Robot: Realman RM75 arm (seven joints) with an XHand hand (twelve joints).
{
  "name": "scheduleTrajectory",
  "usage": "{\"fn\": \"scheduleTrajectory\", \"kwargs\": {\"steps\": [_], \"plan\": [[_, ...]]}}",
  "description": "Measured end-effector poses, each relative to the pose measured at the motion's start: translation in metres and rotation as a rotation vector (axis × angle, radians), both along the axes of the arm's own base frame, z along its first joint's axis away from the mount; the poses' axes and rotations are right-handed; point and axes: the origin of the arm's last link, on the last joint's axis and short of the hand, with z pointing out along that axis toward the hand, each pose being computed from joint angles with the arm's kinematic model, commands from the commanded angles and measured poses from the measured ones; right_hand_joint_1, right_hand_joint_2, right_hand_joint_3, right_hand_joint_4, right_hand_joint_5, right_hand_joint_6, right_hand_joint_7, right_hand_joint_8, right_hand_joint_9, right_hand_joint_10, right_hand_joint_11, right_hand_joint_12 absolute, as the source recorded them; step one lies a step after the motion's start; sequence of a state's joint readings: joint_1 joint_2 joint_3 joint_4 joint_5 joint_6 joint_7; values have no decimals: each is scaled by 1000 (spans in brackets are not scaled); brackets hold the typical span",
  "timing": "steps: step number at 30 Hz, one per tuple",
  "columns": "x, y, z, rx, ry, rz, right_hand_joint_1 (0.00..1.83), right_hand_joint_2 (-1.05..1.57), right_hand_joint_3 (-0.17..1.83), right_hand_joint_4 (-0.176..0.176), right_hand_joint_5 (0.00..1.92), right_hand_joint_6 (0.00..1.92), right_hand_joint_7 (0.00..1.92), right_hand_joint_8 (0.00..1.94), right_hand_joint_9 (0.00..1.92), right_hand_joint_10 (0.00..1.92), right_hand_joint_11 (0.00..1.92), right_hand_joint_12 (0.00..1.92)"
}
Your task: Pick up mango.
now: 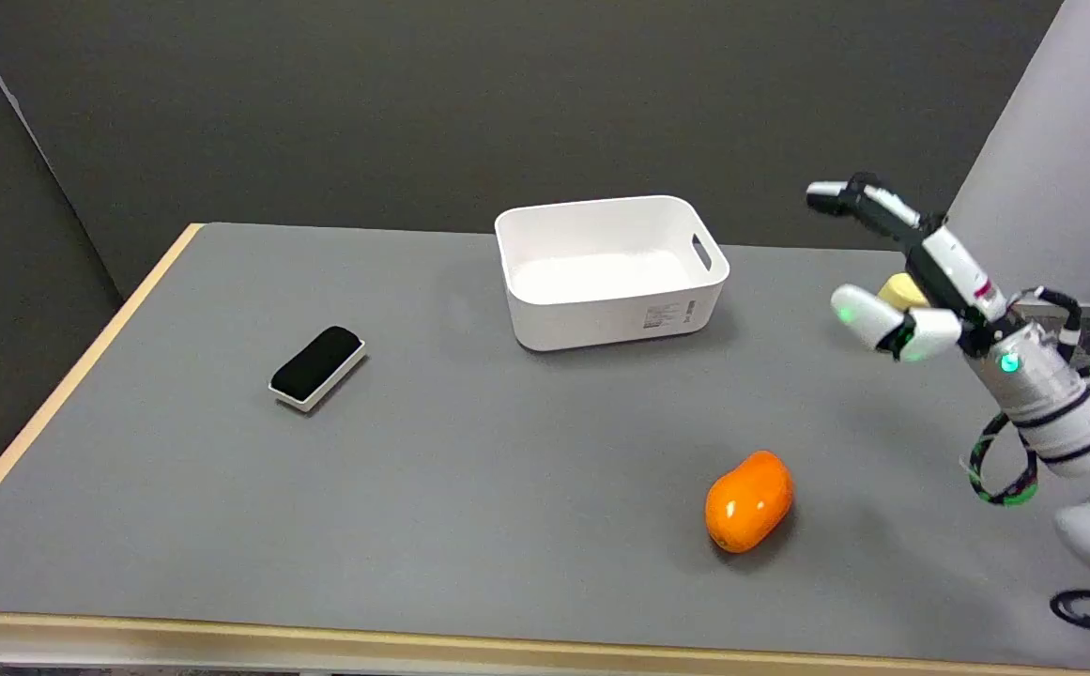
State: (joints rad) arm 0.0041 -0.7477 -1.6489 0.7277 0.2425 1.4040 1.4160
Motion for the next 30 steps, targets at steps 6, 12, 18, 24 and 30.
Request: {"fn": "scheduleTrajectory", "kwargs": {"steps": [6, 12, 18, 24, 30], "plan": [[-18, 22, -12, 17, 99, -20, 561, 591, 853, 14, 227, 418, 296, 357, 147, 743, -1, 1117], [-36, 44, -24, 22, 195, -34, 579, 564, 952, 16, 155, 422, 224, 399, 129, 711, -1, 1073], [-52, 68, -35, 20, 287, -39, 646, 576, 888, 16, 124, 327, 208, 319, 117, 697, -1, 1087], [-64, 88, -44, 22, 358, -41, 643, 567, 896, 17, 92, 311, 192, 311, 110, 687, -1, 1074], [-69, 99, -53, 36, 400, -36, 637, 562, 908, 17, 83, 314, 185, 321, 111, 686, -1, 1074]]}}
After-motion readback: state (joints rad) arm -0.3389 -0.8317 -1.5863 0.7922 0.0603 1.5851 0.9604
